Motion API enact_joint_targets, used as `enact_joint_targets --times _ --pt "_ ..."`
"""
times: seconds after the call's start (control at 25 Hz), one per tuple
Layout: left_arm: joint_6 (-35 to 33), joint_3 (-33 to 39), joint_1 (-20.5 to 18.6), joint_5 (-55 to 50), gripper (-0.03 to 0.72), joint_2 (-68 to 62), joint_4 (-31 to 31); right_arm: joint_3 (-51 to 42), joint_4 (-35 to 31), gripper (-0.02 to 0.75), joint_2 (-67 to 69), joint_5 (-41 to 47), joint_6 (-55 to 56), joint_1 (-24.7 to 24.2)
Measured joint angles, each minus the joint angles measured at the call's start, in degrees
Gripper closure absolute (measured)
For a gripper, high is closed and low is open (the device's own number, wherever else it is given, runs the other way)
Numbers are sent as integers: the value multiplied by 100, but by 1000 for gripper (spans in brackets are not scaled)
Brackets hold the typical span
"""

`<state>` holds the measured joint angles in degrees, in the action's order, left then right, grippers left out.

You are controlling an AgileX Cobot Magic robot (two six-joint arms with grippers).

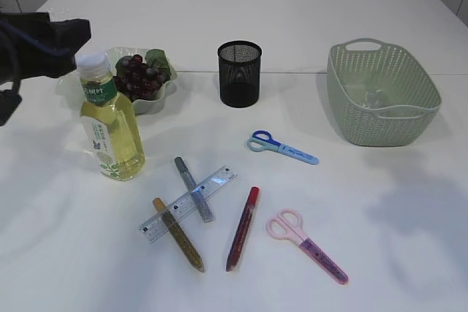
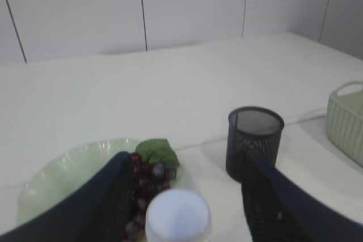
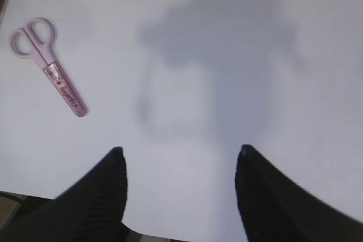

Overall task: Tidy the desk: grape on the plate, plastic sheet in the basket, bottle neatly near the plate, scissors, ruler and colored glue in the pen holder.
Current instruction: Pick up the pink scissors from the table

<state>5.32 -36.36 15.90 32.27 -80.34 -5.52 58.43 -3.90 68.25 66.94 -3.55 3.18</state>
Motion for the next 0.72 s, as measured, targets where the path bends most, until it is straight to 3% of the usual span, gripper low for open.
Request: enact_joint_targets --times 0.28,0.52,0.72 --pt "202 -24 0 -3324 253 1406 248 0 0 262 0 0 0 0" --pt "214 -399 0 -6080 253 1794 387 0 -74 262 0 11 0 69" --pt "214 -1006 0 -7661 253 1794 509 0 -76 262 144 22 268 803"
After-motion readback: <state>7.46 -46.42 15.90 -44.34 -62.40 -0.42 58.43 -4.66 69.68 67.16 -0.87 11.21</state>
